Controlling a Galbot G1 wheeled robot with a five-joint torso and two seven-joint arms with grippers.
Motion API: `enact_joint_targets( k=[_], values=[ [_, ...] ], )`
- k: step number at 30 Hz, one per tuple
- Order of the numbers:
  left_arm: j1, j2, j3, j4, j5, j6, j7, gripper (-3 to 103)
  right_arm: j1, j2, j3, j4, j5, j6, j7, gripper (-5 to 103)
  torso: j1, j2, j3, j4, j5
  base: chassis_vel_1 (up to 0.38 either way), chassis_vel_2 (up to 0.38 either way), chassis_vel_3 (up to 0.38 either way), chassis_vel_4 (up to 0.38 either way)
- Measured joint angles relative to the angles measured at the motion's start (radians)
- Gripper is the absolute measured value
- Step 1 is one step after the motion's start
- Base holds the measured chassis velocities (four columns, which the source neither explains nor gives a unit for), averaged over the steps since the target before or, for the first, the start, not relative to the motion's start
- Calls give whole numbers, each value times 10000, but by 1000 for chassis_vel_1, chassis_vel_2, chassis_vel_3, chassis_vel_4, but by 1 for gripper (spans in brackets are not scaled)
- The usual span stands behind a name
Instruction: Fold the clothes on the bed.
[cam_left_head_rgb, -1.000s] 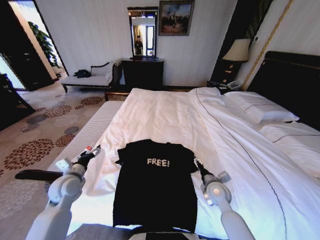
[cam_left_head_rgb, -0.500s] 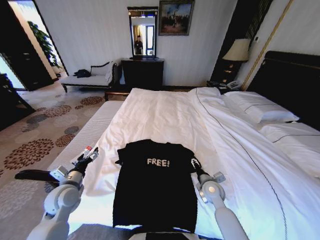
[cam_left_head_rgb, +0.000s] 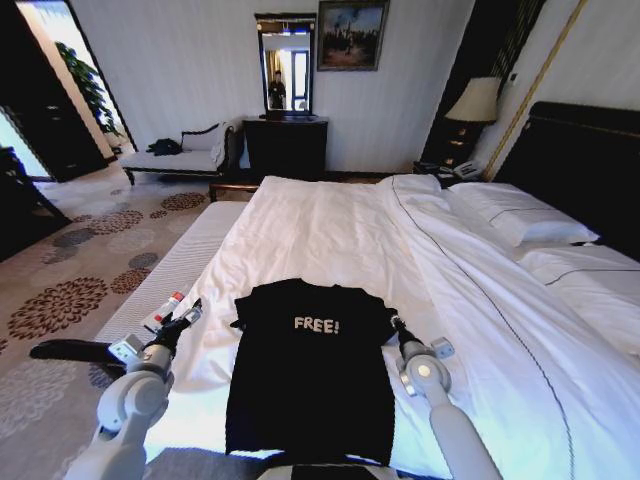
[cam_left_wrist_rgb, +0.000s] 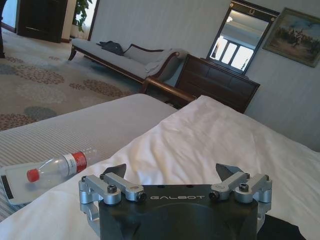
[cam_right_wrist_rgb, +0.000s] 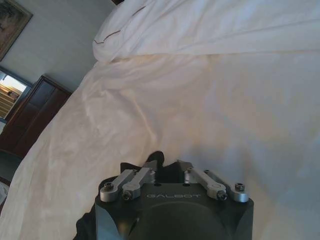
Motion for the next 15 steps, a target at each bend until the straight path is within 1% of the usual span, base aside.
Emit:
enact_joint_targets(
  k=[1,2,5,6,13,15],
  values=[
    [-9,2,2,21,5,2,-3,100,22,-25,20,0,0,4,-1,21,0,0,0,0,0,0,0,0,0],
    [-9,2,2,21,5,2,-3,100,22,-25,20,0,0,4,-1,21,0,0,0,0,0,0,0,0,0],
    [-41,3,33,82,48,7,-12,100,116,-122,82,24,19,18,-2,5,0,0,0,0,0,0,0,0,0],
    [-53,1,47,91,58,9,-14,100,145,-152,97,36,33,19,-3,2,0,0,0,0,-2,0,0,0,0],
    [-98,7,69,141,82,28,-38,100,254,-252,110,49,52,18,-6,1,0,0,0,0,-1,0,0,0,0],
    [-100,29,68,151,94,36,-40,100,342,-356,110,57,-122,16,-117,1,0,0,0,0,0,0,0,0,0]
  ],
)
